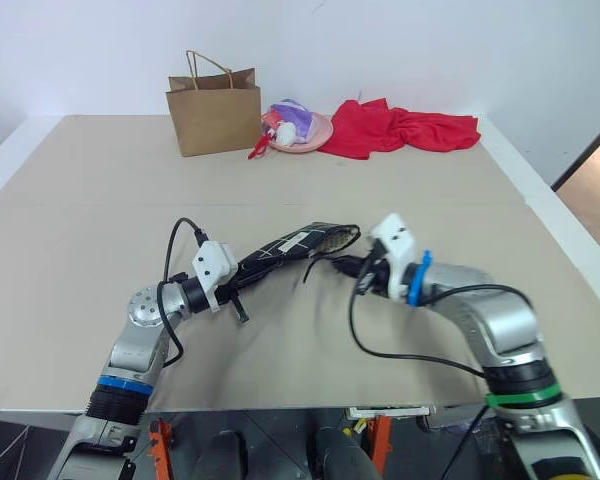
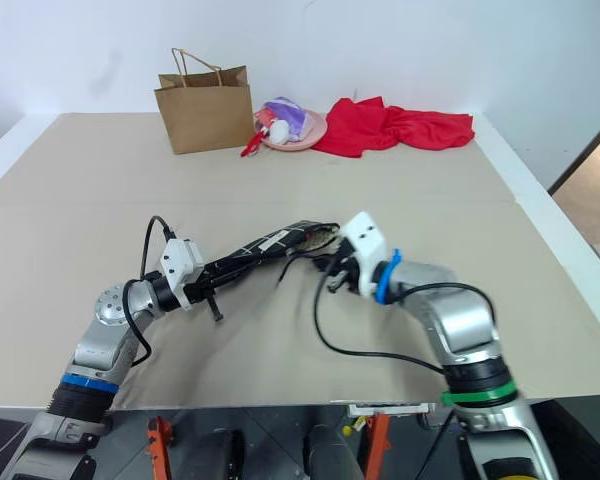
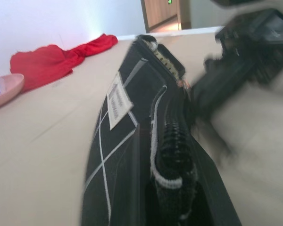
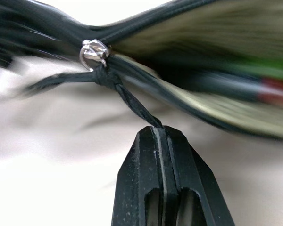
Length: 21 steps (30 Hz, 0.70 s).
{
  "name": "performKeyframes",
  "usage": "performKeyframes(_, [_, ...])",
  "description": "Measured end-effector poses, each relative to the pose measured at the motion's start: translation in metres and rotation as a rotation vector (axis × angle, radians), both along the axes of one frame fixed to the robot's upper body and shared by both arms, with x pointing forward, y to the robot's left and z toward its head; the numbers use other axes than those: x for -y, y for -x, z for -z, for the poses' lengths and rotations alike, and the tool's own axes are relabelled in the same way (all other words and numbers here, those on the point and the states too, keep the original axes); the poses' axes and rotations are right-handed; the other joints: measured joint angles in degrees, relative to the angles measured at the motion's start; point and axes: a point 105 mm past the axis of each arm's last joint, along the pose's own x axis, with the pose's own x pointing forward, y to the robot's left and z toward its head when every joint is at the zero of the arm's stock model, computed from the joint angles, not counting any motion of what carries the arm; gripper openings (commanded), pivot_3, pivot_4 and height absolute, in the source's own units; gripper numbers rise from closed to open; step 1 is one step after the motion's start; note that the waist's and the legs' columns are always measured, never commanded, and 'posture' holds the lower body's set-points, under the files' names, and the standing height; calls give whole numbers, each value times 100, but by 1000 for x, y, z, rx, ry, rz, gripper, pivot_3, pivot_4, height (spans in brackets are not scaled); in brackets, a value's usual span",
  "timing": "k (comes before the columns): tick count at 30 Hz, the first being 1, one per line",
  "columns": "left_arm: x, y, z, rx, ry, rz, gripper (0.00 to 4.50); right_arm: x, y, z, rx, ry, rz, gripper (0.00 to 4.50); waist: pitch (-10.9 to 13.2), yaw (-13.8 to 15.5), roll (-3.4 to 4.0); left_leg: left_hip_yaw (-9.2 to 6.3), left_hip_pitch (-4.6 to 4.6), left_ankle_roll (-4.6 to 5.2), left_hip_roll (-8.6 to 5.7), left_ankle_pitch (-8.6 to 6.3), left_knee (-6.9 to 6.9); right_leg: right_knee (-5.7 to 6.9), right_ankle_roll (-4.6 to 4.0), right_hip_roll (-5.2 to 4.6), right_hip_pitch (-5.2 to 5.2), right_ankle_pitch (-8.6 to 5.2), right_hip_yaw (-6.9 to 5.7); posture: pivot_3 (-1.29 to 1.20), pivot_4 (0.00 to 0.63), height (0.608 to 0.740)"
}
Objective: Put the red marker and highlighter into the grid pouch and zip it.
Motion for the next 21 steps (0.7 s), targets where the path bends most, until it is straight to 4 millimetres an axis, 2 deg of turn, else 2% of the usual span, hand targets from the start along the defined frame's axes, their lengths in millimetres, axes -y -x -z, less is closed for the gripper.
performKeyframes(2, [0, 0, 0, 1, 0, 0, 0, 27, -4, -4, 17, 43, 75, 30, 0, -15, 0, 1, 0, 2, 2, -1, -1, -2, -1, 4, -1, 1, 3, 0, 150, 740])
performKeyframes(3, [0, 0, 0, 1, 0, 0, 0, 30, -4, -4, 19, 46, 82, 30, 0, -21, 0, 2, 1, 2, 4, -1, -2, -2, -1, 6, -1, 1, 3, 0, 150, 740])
performKeyframes(5, [0, 0, -2, 5, 4, 2, 0, 52, -8, -7, 35, 74, 148, 30, 0, -28, 1, -2, 3, 3, 9, -2, -3, -1, -5, 13, -2, 3, 1, 0, 150, 740])
performKeyframes(12, [5, 0, -12, 18, 3, 18, 0, 62, -16, -8, 67, 85, 176, 30, 1, -24, 1, 7, -1, 3, 4, -1, -1, -9, 7, 7, 0, 8, 10, 0, 150, 740])
performKeyframes(15, [5, 0, -14, 18, 5, 17, 0, 63, -14, -8, 54, 57, 181, 968, 1, -14, 1, 3, -6, 3, 4, -2, -1, -12, 7, 7, 0, 8, 6, 0, 150, 740])
performKeyframes(18, [0, 0, -16, 24, 10, 9, 0, 56, -5, -5, 14, -2, 141, 2582, 1, -15, 1, 2, -7, 3, 5, -2, -1, -13, 7, 8, -1, 8, 7, 0, 150, 740])
performKeyframes(20, [1, 1, -17, 28, 11, 19, 0, 48, 0, -6, 2, -31, 96, 3391, 1, -17, 2, 3, -7, 3, 4, -2, -1, -13, 7, 7, -1, 9, 7, 0, 150, 740])
performKeyframes(21, [1, 2, -17, 35, 10, 32, 0, 46, 5, -6, -14, -58, 67, 3391, 1, -11, 2, 0, -7, 3, 5, -2, 0, -13, 7, 7, 1, 9, 4, 0, 150, 740])
